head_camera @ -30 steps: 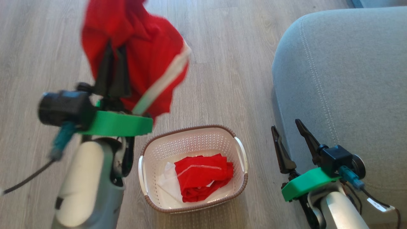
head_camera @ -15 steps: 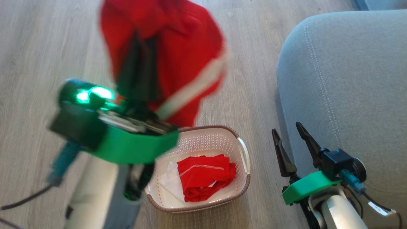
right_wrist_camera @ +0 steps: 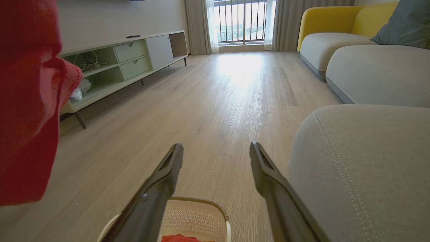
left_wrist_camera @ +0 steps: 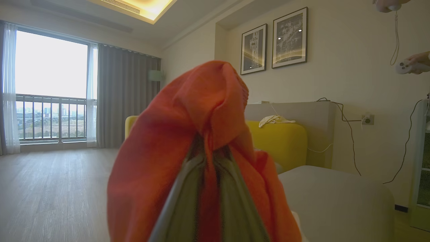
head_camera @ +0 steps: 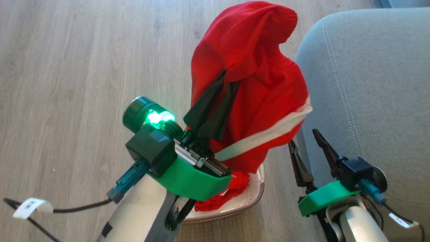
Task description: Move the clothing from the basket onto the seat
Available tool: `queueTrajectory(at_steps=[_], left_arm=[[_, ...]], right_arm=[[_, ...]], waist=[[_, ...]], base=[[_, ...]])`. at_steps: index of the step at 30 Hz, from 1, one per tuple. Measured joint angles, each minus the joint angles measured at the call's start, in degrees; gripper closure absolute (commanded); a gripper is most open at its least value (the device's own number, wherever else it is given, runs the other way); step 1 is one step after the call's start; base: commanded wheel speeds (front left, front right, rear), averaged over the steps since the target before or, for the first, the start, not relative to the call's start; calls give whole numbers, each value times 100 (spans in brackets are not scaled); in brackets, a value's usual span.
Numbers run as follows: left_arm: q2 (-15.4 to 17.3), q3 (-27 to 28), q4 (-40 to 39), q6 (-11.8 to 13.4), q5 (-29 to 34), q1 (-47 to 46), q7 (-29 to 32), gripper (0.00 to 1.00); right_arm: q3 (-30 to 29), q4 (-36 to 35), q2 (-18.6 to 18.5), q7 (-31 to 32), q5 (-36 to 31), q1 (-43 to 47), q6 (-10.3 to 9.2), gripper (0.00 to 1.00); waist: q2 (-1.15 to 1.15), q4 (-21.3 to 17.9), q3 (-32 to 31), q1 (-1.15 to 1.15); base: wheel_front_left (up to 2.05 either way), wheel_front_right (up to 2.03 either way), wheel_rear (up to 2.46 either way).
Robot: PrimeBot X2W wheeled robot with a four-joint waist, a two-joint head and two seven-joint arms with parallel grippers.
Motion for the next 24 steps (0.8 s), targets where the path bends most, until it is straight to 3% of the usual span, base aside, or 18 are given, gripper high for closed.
queueTrajectory(at_steps=[14, 24], left_arm=[[2, 73, 105, 5, 1, 30, 0, 100], [1, 326, 136, 0, 77, 30, 0, 100]], right_arm=[[112, -75, -1, 0, 123, -4, 0, 0], [299, -331, -223, 0, 365, -4, 0, 0]], waist=[[0, -86, 15, 0], [0, -151, 86, 0]], base=[[0, 0, 0], [0, 0, 0]])
